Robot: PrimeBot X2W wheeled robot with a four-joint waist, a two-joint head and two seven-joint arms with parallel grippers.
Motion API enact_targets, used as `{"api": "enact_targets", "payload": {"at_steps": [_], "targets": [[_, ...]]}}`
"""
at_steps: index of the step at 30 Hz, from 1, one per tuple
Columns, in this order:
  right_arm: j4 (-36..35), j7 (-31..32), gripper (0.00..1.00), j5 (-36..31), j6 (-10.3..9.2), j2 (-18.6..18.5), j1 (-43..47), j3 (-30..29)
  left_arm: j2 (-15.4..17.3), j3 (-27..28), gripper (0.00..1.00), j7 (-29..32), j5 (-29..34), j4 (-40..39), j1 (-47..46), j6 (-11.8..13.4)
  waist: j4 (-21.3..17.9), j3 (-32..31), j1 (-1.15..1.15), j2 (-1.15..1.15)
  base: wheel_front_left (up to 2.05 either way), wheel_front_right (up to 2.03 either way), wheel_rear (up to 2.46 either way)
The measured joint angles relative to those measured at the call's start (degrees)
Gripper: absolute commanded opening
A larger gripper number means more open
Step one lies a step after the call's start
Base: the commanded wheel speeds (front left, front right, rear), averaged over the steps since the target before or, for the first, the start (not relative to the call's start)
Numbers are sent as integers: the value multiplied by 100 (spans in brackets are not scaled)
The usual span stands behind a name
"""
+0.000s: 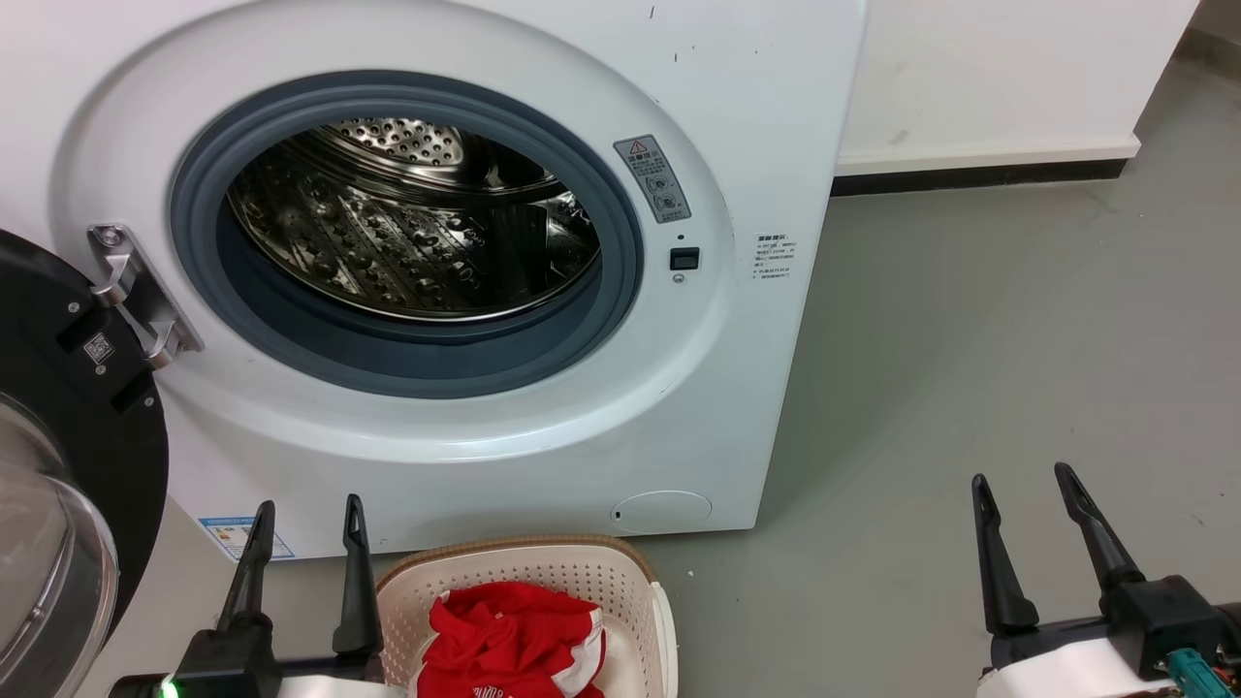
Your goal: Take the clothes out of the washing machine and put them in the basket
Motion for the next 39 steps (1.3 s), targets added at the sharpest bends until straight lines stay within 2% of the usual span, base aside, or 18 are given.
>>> {"api": "enact_targets", "payload": {"at_steps": [2,3,8,23,39], "targets": [[-1,0,100,-5,0,0,-1,1,0,-9,100,0,-44,4,0,27,6,10,0,0,0,0,0],[41,3,0,-7,0,1,17,0,-2,-12,0,2,-44,47,5,27,6,12,0,0,0,0,0],[248,43,0,116,1,3,121,12,-10,-19,0,37,-180,285,28,24,10,14,0,0,0,0,0],[448,360,0,2071,0,-56,-2,53,25,-20,0,390,-1973,579,-145,-126,46,14,0,0,0,0,0],[617,668,0,3757,0,-104,-232,55,62,-8,0,712,-3555,861,-385,-279,84,14,0,0,0,0,0]]}}
